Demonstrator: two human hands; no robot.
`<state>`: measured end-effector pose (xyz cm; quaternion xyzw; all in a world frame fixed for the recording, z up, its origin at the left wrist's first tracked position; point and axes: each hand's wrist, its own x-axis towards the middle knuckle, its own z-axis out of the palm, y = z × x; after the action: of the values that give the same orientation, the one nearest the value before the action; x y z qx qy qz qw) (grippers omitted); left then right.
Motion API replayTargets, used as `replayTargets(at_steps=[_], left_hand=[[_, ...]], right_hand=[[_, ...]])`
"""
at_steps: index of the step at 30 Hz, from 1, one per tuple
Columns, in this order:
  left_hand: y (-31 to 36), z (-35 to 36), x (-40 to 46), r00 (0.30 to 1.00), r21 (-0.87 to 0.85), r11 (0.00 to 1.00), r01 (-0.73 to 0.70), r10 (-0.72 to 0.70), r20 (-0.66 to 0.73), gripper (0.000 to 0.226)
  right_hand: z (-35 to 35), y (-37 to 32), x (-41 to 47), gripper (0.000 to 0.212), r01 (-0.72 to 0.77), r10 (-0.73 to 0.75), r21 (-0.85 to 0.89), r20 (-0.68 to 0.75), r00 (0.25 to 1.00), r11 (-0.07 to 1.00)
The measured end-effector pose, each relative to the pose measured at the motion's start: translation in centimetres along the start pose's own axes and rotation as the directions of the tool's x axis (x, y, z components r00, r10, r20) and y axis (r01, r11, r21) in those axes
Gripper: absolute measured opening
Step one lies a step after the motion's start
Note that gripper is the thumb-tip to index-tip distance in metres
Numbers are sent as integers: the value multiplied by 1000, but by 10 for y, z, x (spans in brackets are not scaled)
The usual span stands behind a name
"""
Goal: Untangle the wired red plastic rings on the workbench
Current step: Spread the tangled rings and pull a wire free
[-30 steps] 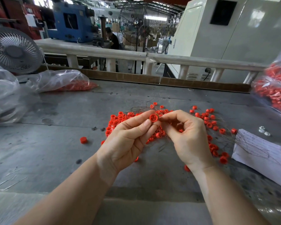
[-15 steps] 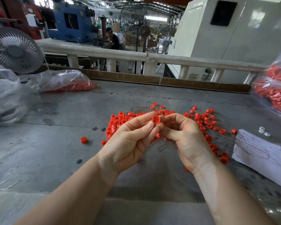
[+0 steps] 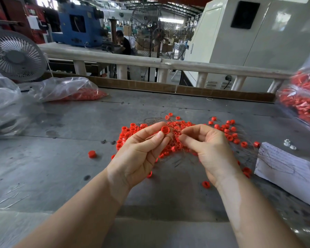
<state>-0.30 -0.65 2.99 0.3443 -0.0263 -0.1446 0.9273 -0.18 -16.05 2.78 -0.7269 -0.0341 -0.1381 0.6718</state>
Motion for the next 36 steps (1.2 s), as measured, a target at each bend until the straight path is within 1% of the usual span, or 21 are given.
replayTargets(at_steps=[1,2,4,6,9,11,13,15,17,21,27,31,32,33,34,36], left_hand=[[0,-1,1,1000,-2,1000,-6,6,-22,24],[0,-2,2,999,-4,1000,-11,11,-43,23],[-1,-5,4,996,-8,1000,-21,20,-89,23],[-2,-7,5,991,-6,1000,-30,29,-127,23],[-3,-9,6,989,-12,1000,-28,26,-148,29],[-3,-8,6,990,-10,1000,-21,19,-142,28],[-4,-7,5,991,-12,1000,-11,9,-133,24],[-3,-6,5,993,-23,1000,1,-4,-119,22],[-3,-6,4,994,-37,999,18,-22,-104,21],[-3,-4,3,997,-35,999,40,-42,-61,21],[-4,-1,1,997,-19,997,73,-74,-31,22],[-4,-1,0,996,-9,996,87,-87,-30,23],[-4,-1,0,995,-6,996,89,-89,-32,23],[-4,-1,1,995,-3,996,90,-90,-37,22],[-4,-1,1,995,0,996,91,-91,-42,22],[-4,-2,1,994,3,996,91,-91,-54,21]], right_hand=[[-5,1,2,20,38,-49,-128,-79,996,991],[-8,1,4,22,59,-100,-278,-134,986,959],[-11,2,4,22,56,-163,-542,-151,975,838],[-11,4,3,18,31,-169,-692,-133,977,721],[-13,5,1,13,-17,-167,-795,-148,975,606],[-15,4,2,12,-63,-146,-827,-173,974,559],[-17,5,2,9,-95,-96,-845,-169,981,526],[-15,6,1,7,-100,-53,-863,-144,988,494],[-15,7,1,10,-93,-32,-883,-121,992,461],[-15,9,1,12,-80,-49,-911,-109,993,406],[-15,13,3,6,-83,-66,-922,-116,991,377],[-15,17,4,9,-54,-81,-955,-81,993,293],[-15,18,5,10,-37,-102,-957,-69,992,289],[-16,19,5,12,-8,-145,-949,-57,988,315],[-16,19,6,12,33,-210,-925,-52,976,379],[-14,15,7,7,122,-313,-809,-79,946,574]])
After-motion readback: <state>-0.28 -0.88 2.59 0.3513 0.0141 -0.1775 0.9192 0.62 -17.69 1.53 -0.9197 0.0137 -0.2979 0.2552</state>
